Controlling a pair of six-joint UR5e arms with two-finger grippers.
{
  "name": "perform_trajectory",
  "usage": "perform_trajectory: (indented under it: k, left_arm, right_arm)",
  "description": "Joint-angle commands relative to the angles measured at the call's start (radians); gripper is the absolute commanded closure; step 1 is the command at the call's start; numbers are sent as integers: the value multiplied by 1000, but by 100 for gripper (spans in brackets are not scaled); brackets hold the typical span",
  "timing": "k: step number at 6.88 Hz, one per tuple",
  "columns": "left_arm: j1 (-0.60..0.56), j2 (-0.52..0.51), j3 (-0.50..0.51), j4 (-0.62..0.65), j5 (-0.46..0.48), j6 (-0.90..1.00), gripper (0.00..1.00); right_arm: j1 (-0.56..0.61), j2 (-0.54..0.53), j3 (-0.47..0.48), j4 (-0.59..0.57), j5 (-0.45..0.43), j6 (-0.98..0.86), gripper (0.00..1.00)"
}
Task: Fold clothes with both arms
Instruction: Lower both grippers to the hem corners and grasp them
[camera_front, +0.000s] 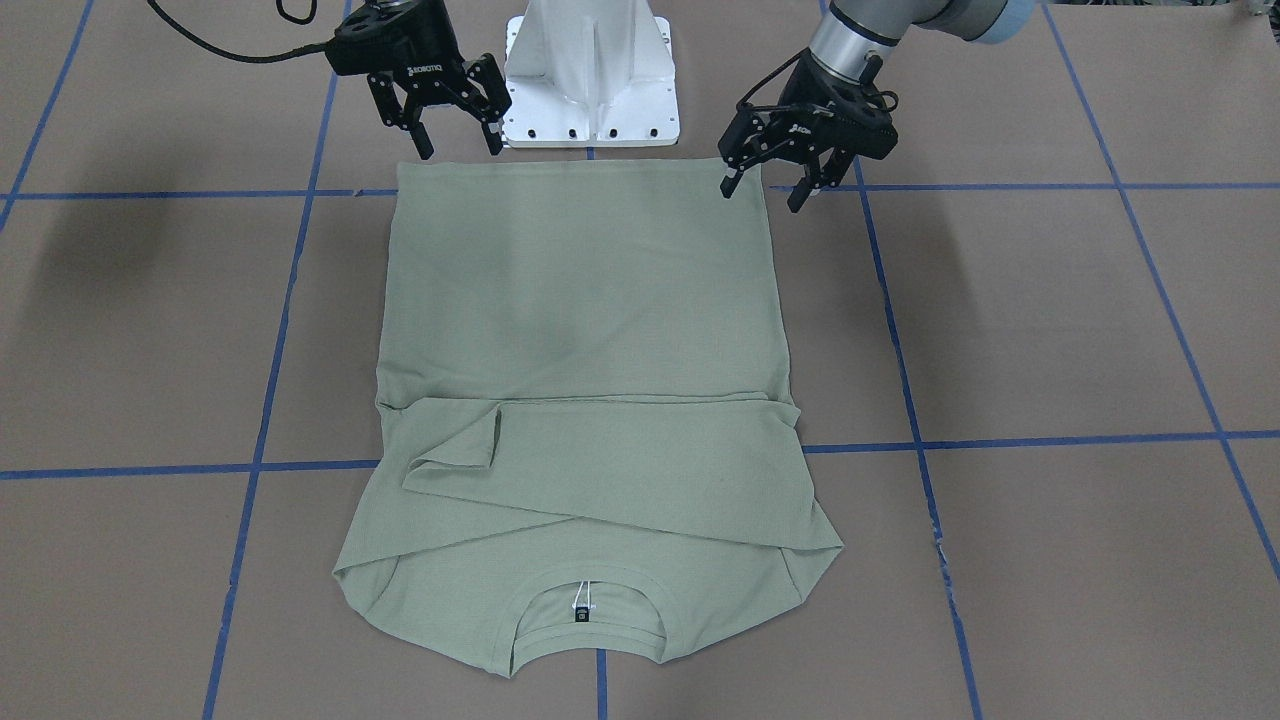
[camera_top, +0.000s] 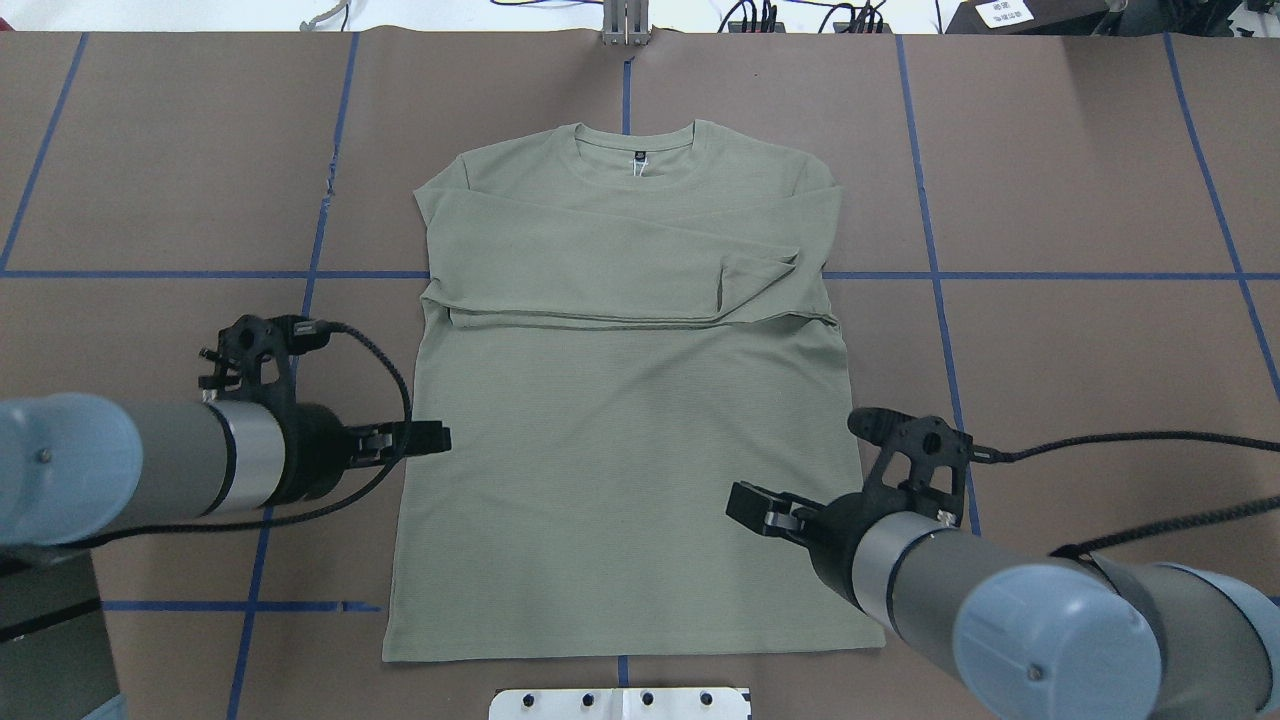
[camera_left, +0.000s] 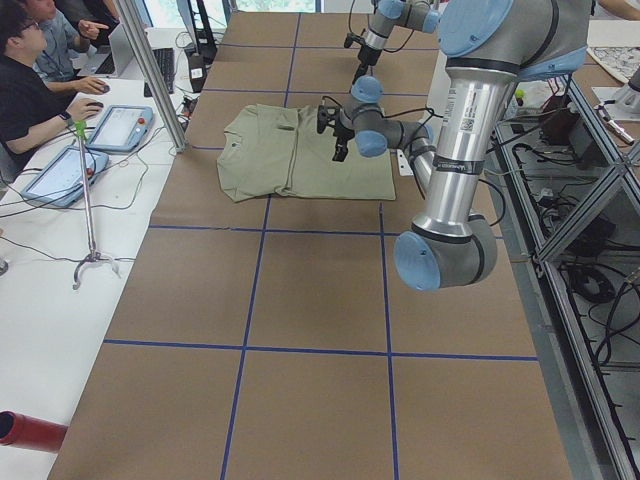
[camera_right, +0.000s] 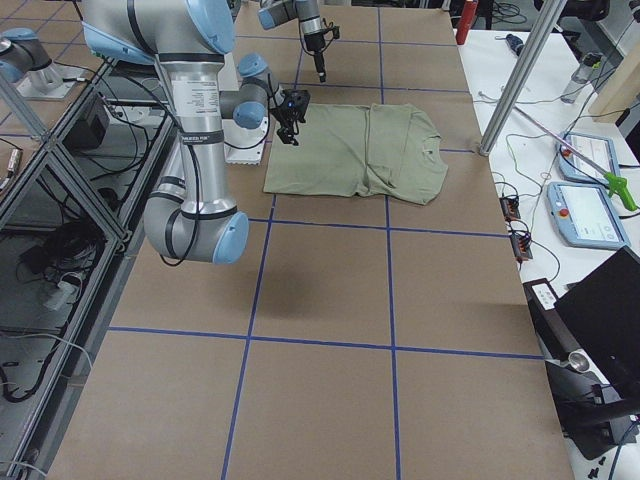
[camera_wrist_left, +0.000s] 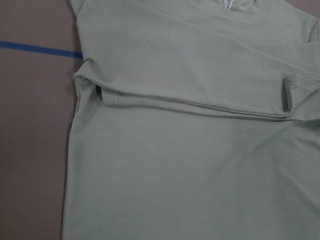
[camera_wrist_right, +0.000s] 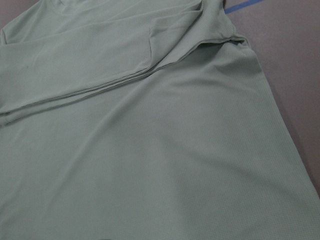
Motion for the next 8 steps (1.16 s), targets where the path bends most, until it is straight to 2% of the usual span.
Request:
perform_trajectory:
  k: [1, 2, 3, 8]
  left_arm:
    - [205, 116, 0, -104, 161, -263, 18]
    - [279, 119, 18, -102, 221, -348, 29]
    - [295, 119, 24, -104, 240, -393, 32]
    - [385, 119, 63, -93, 248, -418, 33]
  right_arm:
    - [-112, -191, 4, 178, -123, 151, 8]
    - [-120, -193, 4, 178, -137, 168, 9]
    - [-120, -192, 4, 178, -142, 167, 8]
    - [-122, -190, -2, 178, -156, 167, 6]
